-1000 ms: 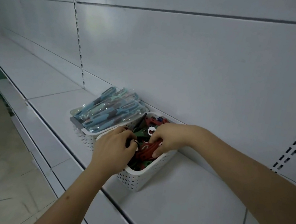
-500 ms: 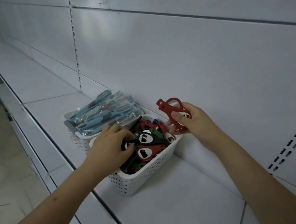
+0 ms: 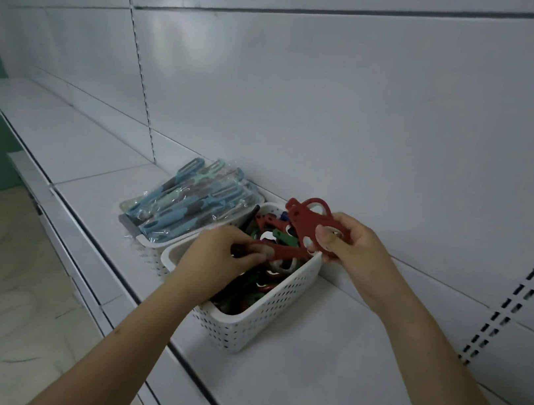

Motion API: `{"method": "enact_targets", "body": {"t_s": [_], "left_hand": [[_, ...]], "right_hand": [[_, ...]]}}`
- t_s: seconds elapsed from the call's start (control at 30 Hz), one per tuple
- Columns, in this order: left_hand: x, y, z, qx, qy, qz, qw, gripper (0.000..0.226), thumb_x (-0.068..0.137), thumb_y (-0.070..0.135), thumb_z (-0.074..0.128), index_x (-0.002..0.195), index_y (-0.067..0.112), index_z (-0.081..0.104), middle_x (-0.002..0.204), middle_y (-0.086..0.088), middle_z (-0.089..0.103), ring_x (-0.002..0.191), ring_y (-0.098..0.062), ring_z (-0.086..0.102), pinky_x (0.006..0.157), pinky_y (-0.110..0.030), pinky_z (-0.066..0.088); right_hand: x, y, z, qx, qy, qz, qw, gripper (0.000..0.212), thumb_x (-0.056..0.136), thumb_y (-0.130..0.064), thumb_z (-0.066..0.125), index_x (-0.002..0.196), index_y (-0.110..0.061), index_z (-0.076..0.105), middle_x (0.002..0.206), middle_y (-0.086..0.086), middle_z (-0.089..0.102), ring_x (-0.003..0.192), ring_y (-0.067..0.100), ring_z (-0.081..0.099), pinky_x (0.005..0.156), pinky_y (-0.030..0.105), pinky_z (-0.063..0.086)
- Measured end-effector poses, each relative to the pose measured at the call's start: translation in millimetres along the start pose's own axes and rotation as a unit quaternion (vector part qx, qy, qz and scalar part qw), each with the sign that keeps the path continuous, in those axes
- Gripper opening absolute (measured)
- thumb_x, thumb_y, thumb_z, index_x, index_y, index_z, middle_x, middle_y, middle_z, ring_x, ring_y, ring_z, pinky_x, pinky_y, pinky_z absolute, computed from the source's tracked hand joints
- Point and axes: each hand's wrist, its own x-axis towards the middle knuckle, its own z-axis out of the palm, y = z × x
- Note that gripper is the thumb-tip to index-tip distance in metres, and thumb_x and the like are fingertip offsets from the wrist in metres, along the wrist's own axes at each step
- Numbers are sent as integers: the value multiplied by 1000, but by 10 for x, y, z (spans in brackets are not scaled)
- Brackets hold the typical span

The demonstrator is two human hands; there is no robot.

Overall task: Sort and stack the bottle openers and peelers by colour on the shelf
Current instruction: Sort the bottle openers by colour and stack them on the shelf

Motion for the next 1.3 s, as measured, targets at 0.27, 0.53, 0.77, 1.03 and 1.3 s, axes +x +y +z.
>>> {"method": "enact_targets", "body": {"t_s": [0.27,0.53,0.77,1.03,1.3], "left_hand": [[-55,111,-118,-266,72,-111,955,19,99,31,58,98,25,76,84,-1,77,65,-11,68,62,-20,53],[67,346,-211,-485,-15,-192,853,24,107,21,42,102,12,64,89,-8,77,72,-23,75,57,-25,55],[56,274,-125,-530,-143,-171,818,28,100,1,38,111,2,63,94,-17,74,75,-23,72,58,-24,56],[14,206,-114,-506,-160,-112,840,39,90,-10,60,123,11,64,103,-14,72,90,-24,69,73,-24,58],[0,217,-121,-475,-149,-110,860,39,88,-1,68,123,13,62,113,-10,73,105,-27,70,92,-34,57]], "right_hand": [[15,29,111,23,11,7,1000,30,85,-30,69,110,-15,63,93,5,74,83,24,73,66,29,52],[9,51,253,111,37,35,993,28,84,-30,68,105,-11,69,101,11,73,89,27,73,68,27,58],[33,96,236,8,139,8,990,13,91,-28,67,99,-18,70,89,1,75,77,16,72,60,30,56],[16,163,323,-34,126,19,991,14,89,-34,69,99,-24,70,93,-7,75,86,11,71,80,37,59],[-2,154,398,54,107,57,991,24,90,-23,69,108,-8,69,97,7,75,87,19,74,82,38,60]]}}
